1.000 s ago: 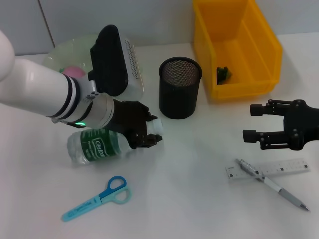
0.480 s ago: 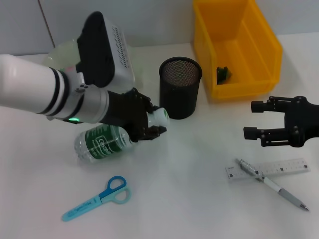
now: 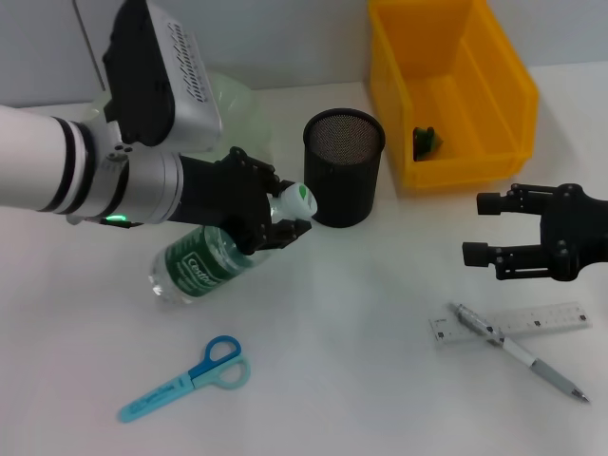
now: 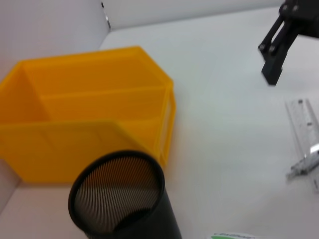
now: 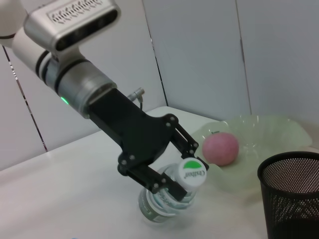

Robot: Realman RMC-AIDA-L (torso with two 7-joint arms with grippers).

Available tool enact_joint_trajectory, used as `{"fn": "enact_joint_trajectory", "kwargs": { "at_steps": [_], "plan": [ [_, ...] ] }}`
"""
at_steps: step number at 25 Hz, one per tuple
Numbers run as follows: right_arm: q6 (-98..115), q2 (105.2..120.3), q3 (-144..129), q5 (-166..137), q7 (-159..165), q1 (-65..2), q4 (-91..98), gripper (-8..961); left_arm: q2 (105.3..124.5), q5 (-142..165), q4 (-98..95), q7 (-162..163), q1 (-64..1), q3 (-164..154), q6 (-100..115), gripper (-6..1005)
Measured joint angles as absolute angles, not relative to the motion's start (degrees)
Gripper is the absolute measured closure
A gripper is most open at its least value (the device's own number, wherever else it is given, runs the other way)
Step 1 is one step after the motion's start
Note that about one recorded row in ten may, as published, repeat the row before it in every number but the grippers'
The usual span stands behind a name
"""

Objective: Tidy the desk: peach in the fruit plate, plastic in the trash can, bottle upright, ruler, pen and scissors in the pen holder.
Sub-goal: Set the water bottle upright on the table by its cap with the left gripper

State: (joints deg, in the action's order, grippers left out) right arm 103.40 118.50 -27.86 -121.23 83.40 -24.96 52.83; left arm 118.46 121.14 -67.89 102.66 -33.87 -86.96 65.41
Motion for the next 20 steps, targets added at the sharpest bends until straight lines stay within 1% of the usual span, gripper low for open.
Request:
{"fn": "enact_joint_trajectory", "kwargs": {
  "at_steps": [3,20],
  "plan": [
    [103.5,118.71,-27.9,-121.2,83.4,-25.0,53.4,194,118.41,118.8,-70.2,102.1,-32.2,-86.4,66.1,559],
    [103.6,118.81,-28.5,-121.1,83.7,-25.3,53.7,197,118.39,114.0,-70.4,99.0,-30.4,-80.8,69.0,559]
  ]
}}
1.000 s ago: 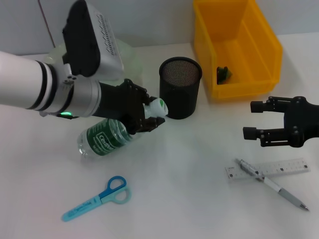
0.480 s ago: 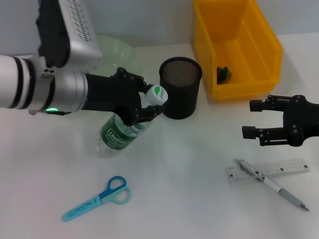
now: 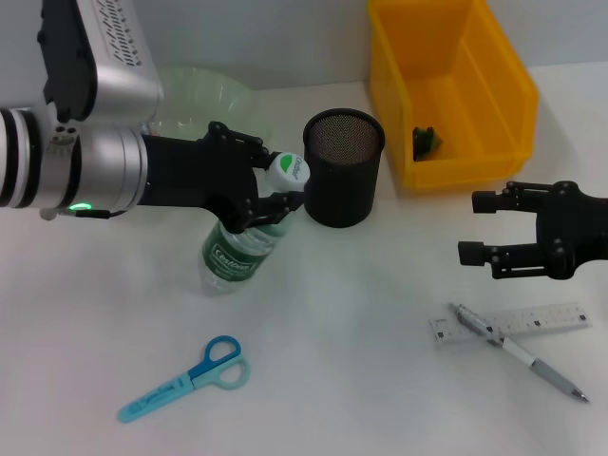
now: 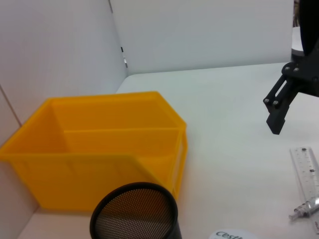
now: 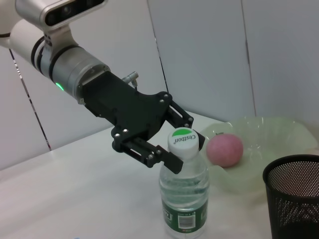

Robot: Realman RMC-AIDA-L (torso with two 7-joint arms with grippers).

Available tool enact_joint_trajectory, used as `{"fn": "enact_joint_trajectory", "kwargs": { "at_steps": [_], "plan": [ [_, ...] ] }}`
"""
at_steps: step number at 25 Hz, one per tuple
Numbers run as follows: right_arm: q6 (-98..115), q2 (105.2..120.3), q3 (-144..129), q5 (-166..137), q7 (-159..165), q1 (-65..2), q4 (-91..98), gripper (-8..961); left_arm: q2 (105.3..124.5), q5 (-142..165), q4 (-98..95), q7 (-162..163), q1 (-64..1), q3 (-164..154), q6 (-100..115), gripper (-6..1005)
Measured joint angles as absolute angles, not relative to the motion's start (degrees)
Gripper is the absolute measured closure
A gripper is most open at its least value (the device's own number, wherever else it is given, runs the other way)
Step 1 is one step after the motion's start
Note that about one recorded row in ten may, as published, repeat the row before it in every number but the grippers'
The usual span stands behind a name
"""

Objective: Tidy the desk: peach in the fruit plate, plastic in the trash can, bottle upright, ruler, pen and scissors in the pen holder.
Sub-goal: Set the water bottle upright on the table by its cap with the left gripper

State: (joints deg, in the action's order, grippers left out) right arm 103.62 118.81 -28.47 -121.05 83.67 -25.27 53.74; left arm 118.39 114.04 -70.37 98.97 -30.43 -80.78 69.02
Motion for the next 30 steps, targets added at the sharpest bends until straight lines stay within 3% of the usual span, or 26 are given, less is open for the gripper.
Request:
{"fn": "enact_joint_trajectory", "kwargs": {
  "at_steps": [30],
  "plan": [
    [103.3,118.82,-29.2,-121.3,84.0,-25.8,54.1,204,118.32,107.8,-68.8,95.9,-26.4,-73.0,69.9,558]
  ]
}}
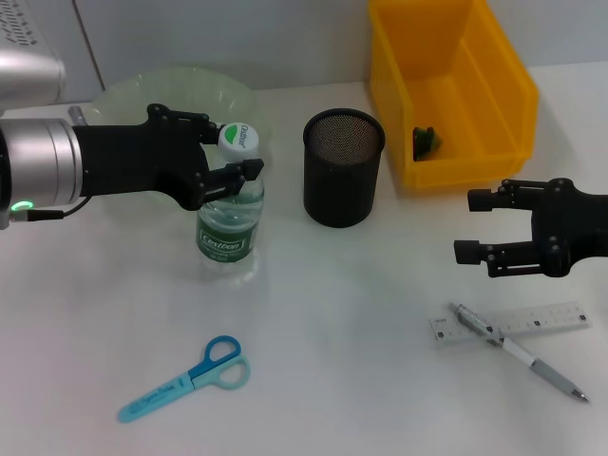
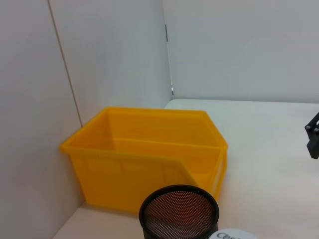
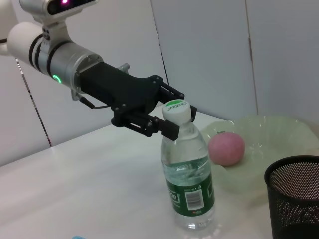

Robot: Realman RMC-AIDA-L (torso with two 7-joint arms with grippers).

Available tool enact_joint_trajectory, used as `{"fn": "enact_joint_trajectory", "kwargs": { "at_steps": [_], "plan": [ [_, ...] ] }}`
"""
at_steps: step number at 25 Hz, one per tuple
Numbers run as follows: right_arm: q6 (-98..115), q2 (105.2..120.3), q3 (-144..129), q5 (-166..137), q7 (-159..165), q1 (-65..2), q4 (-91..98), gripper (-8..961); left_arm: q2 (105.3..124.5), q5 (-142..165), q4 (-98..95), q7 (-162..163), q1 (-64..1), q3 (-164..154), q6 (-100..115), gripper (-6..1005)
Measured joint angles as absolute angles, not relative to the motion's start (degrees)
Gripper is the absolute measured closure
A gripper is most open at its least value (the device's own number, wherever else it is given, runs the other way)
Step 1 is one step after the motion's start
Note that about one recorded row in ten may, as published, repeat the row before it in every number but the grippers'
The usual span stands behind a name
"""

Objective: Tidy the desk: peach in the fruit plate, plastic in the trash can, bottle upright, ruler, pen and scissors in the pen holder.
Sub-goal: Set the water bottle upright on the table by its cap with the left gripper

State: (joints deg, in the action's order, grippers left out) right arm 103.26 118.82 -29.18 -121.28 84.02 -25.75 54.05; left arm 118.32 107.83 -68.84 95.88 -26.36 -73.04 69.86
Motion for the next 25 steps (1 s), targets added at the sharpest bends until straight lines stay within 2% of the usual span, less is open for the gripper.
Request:
{"fn": "enact_joint_trajectory", "kwargs": {
  "at_steps": [25],
  "plan": [
    [103.3,118.82,-29.3,-121.4,83.9,-25.7,53.9,209,118.54,101.5,-64.3,91.4,-24.6,-73.1,69.5,559]
  ]
}}
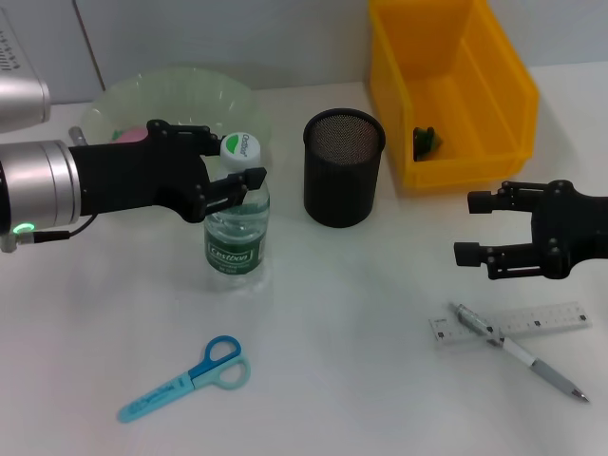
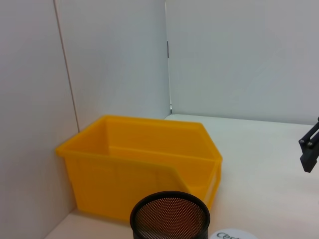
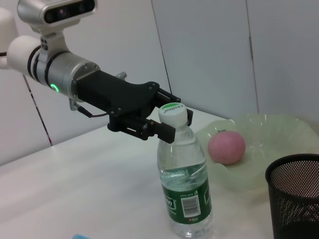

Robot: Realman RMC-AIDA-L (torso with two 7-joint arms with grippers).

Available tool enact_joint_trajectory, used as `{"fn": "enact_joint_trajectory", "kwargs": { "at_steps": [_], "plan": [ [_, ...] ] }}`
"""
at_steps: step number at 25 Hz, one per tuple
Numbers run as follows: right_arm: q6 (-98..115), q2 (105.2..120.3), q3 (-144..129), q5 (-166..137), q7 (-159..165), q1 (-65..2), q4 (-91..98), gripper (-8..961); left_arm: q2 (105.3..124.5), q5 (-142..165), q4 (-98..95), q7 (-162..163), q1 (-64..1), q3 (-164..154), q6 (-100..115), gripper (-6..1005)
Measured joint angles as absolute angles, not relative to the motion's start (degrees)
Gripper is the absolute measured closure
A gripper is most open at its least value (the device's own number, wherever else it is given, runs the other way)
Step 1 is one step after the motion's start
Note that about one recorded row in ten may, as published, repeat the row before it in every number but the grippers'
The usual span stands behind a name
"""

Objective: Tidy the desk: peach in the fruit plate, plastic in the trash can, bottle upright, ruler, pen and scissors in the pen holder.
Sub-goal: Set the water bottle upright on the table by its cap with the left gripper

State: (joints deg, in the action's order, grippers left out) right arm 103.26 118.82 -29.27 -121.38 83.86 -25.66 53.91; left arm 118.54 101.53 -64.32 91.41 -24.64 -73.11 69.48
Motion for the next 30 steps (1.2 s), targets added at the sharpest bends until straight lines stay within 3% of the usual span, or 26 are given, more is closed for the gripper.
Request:
{"fn": "enact_joint_trajectory", "kwargs": {
  "at_steps": [30],
  "plan": [
    [102.8,118.81,-30.0,-121.4,83.5,-25.6,53.8,216,118.57,98.3,-61.0,89.1,-23.9,-71.9,69.4,559]
  ]
}}
